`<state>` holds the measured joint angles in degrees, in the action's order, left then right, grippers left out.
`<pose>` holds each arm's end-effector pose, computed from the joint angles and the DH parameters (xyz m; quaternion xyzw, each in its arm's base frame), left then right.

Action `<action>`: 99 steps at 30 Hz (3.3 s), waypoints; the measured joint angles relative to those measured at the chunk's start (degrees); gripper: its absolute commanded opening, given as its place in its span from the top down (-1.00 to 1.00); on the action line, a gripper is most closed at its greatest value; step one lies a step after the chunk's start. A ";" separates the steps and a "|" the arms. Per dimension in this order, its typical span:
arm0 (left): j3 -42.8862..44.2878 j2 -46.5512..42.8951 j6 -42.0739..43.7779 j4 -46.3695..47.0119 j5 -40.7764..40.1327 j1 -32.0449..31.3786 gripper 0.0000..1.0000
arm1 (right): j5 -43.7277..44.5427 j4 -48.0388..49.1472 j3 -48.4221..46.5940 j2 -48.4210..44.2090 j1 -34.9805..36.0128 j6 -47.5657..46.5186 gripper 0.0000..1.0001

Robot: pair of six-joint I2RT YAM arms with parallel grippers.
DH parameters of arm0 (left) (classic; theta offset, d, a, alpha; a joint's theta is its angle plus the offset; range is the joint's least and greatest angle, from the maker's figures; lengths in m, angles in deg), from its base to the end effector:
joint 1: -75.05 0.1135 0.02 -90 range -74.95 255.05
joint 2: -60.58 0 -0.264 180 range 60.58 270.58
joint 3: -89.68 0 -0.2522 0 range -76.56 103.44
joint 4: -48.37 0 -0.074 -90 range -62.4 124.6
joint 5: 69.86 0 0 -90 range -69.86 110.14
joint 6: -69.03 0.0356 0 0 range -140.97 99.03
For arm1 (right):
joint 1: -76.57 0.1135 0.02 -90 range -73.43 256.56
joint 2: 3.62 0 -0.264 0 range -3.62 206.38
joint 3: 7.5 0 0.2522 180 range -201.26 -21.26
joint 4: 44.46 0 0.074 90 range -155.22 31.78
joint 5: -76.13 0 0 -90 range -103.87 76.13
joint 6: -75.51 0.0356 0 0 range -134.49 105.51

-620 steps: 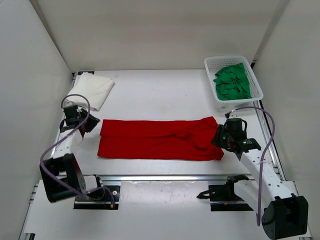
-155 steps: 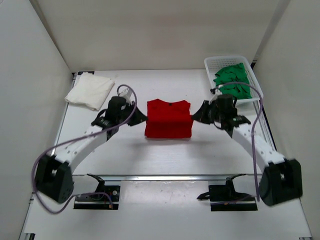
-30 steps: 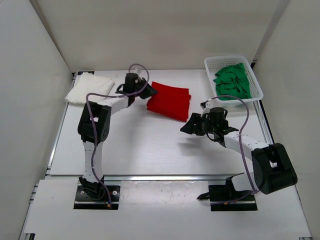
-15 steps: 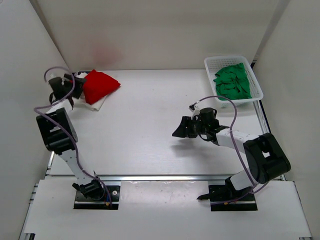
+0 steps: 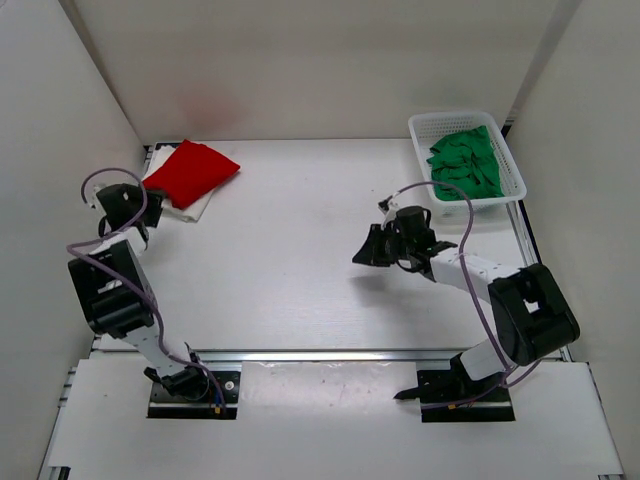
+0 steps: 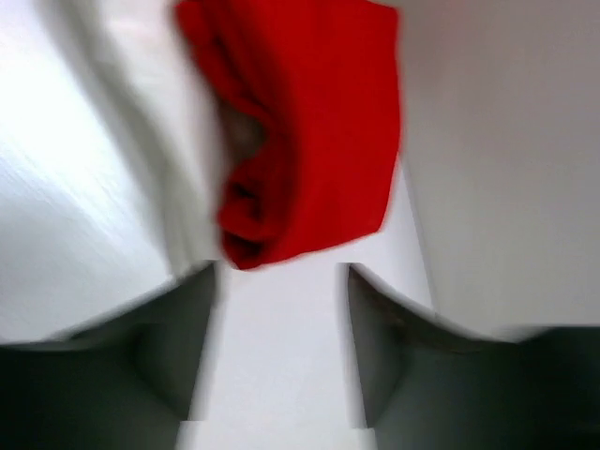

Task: Fold and stack the t-shirts
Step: Put the neatly folded tshirt into the corner of the board with the left arm, then grab crumpled tshirt from bin with the right arm, then move the tshirt to the center of the board, then flatten out the tshirt

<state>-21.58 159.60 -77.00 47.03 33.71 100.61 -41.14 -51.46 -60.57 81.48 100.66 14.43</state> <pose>0.3389 0.1528 0.1901 -0.5228 0.6939 -0.2268 0.4402 0.2611 0.1346 0.1763 -0.0644 0.8808 0.3770 0.2792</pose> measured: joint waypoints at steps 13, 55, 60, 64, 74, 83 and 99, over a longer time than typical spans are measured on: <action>-3.41 -19.98 12.85 -1.62 -11.21 -43.19 0.63 | 18.67 -12.31 -36.15 11.85 -21.35 -5.53 1.00; -14.97 -15.93 12.37 1.86 -0.37 -48.15 0.50 | 16.57 -48.35 -106.12 29.97 -21.59 -17.31 1.00; -18.73 -21.68 9.68 3.34 1.92 -40.24 0.48 | 8.15 -35.41 -92.48 11.04 -9.22 -16.35 1.00; -22.23 -25.35 8.31 2.82 3.43 -33.70 0.46 | -1.29 -25.81 -83.19 3.98 -8.28 -11.69 1.00; -25.03 -32.46 9.38 1.27 0.00 -31.95 0.31 | -12.70 2.10 -29.59 0.76 -16.20 4.37 0.97; -25.03 -25.73 14.49 -3.15 -5.29 -42.32 0.05 | 1.81 -7.23 -26.10 12.55 -16.37 1.33 -0.06; -21.79 -10.32 13.09 1.99 -7.15 -39.30 -0.34 | 25.79 -15.41 4.81 -13.07 25.77 0.52 -0.27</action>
<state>-43.37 149.29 -63.91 49.02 26.56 61.31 -15.35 -66.86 -55.76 68.41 126.43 14.96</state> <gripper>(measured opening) 0.700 0.622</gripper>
